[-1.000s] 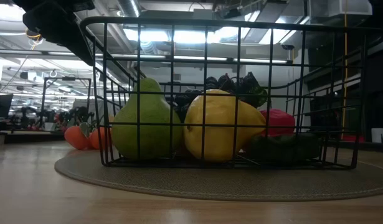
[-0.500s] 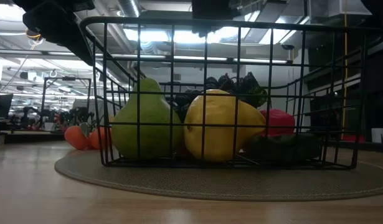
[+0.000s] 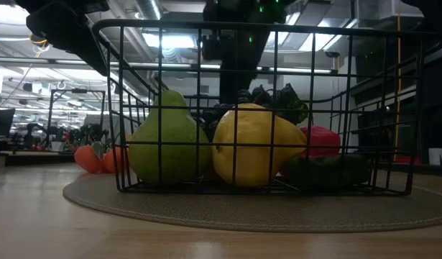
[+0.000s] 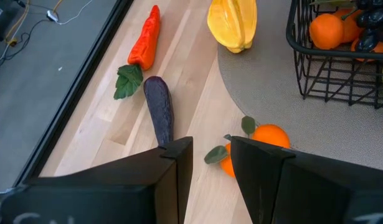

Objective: Build produce basket
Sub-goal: Put the yellow starfruit into the black wire basket

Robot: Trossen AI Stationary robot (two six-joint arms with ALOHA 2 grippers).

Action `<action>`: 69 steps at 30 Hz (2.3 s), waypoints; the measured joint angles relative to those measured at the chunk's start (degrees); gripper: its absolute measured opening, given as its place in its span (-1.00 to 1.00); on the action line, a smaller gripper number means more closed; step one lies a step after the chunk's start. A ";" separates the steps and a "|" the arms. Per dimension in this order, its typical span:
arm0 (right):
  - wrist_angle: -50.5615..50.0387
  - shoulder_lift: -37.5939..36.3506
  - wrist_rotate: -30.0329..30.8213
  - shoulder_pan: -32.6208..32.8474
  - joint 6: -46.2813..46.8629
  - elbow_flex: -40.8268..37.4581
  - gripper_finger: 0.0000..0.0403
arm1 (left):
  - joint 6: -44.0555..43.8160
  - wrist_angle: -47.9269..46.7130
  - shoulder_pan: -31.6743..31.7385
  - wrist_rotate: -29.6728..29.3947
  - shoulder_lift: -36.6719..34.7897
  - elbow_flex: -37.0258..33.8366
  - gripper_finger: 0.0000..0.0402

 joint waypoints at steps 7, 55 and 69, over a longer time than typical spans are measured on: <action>7.21 0.00 0.17 -0.07 -3.59 -6.65 -0.27 | 0.02 -0.01 -0.01 0.00 0.00 0.00 -0.51; -3.11 -0.46 1.10 -3.60 -13.11 11.56 -0.27 | 1.89 -0.04 -0.01 0.01 -0.02 0.00 -0.51; -1.17 -0.35 -17.99 -12.80 -13.43 -2.51 -0.27 | 1.95 -0.04 0.00 0.01 0.00 0.00 -0.51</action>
